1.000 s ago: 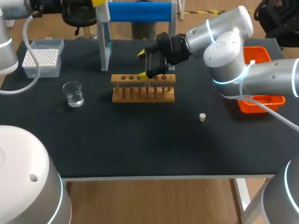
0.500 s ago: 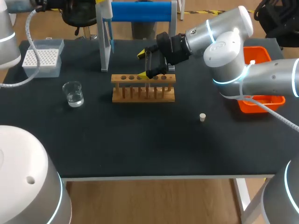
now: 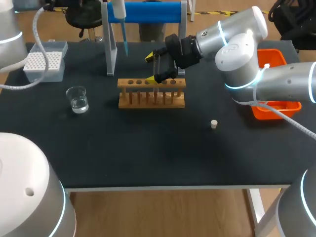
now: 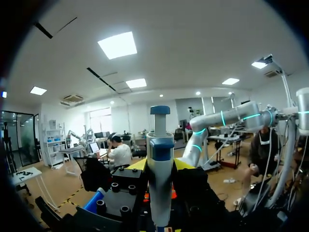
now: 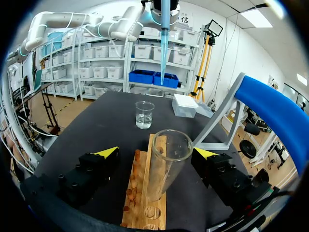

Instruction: Invert the test tube, pick up the pipette, mount the tip to pipette, aspirate from beaker and dispense into the tube, eject the tip, return the pipette, and cap with the stopper.

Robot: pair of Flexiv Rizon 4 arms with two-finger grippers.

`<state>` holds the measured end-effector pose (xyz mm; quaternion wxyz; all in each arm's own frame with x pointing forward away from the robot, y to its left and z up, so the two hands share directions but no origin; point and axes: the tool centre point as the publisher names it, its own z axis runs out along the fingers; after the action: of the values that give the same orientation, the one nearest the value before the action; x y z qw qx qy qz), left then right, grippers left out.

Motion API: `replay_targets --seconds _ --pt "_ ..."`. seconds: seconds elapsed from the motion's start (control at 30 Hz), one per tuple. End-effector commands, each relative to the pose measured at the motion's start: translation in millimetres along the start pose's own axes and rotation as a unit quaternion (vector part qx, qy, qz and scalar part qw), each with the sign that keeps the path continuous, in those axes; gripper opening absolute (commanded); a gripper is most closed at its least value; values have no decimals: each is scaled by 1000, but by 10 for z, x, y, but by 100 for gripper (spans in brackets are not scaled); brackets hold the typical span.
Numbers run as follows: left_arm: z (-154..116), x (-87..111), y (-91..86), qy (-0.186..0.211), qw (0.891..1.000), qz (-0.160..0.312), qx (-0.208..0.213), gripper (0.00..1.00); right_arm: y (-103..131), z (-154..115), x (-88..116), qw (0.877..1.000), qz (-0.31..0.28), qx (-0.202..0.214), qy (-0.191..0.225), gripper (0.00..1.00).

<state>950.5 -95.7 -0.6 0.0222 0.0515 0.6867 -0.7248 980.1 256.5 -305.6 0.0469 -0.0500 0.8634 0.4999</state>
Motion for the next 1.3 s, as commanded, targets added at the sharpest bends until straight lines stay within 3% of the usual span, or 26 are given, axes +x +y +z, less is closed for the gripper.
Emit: replay_targets --seconds 0.03,0.4,1.3 --pt "201 -127 -25 16 1000 -5 -1 0 0 -9 -6 1000 0 1 1 100" --pt "401 -214 -40 36 999 -30 -5 0 0 -9 -6 1000 0 1 1 100" --pt "808 -325 -43 84 995 -43 -8 0 0 -9 -6 1000 0 1 1 100"
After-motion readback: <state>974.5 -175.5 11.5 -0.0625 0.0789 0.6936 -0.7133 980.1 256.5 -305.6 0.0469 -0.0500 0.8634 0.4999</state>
